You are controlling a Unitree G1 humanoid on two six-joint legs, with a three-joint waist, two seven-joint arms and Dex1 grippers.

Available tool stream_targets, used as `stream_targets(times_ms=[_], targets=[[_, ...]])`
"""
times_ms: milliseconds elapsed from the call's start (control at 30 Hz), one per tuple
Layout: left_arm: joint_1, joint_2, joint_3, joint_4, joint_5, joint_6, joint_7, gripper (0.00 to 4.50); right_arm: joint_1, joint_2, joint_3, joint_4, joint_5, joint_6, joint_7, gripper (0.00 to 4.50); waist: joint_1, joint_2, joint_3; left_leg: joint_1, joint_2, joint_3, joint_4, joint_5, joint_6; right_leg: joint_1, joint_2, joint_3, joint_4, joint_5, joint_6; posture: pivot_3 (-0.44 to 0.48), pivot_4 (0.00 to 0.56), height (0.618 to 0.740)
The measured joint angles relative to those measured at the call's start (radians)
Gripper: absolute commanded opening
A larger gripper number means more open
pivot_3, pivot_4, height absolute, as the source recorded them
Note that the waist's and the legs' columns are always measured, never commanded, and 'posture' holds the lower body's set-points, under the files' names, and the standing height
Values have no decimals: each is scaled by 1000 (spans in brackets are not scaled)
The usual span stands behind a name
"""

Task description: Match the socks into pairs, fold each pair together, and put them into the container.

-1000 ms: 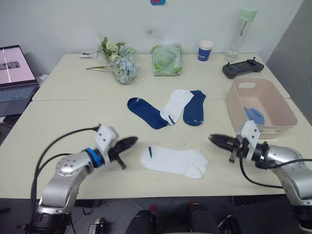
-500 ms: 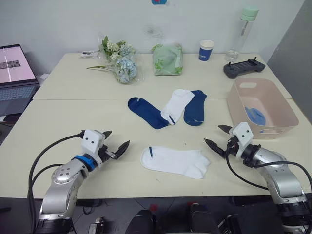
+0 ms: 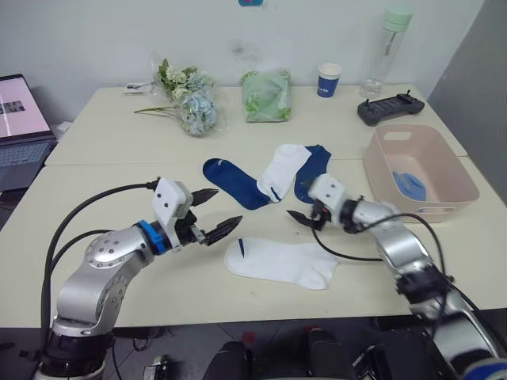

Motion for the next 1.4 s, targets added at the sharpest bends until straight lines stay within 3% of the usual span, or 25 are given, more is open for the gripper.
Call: stream_targets(times_ms=[233,333,700,967,1400], targets=[[42,-7,4,-37,-6,29,48,4460,-126,66,63,220,-81,-69,-2,4500,0,0,0,-1,0,0,0,0,0,-2,0,1,0,0,0,0,150,740],[66,-17,3,-53,-3,29,68,4500,-144,86,64,282,-100,-91,-11,3931,-1,0,0,-1,0,0,0,0,0,-3,0,1,0,0,0,0,150,740],[82,-21,4,-83,-4,26,77,4500,-175,118,59,377,-113,-151,-26,89,-1,1,0,-1,0,0,0,0,-1,-3,0,1,0,0,0,0,150,740],[77,-18,2,-75,-3,21,67,4500,-167,67,22,356,-101,-170,4,18,-1,1,0,-1,0,1,0,0,-1,-3,0,1,0,0,0,0,150,740],[51,-26,-6,-32,2,-6,50,4500,12,-55,-12,-88,14,-31,204,18,2,1,0,-2,0,0,-1,0,-1,-3,0,1,0,0,0,0,150,740]])
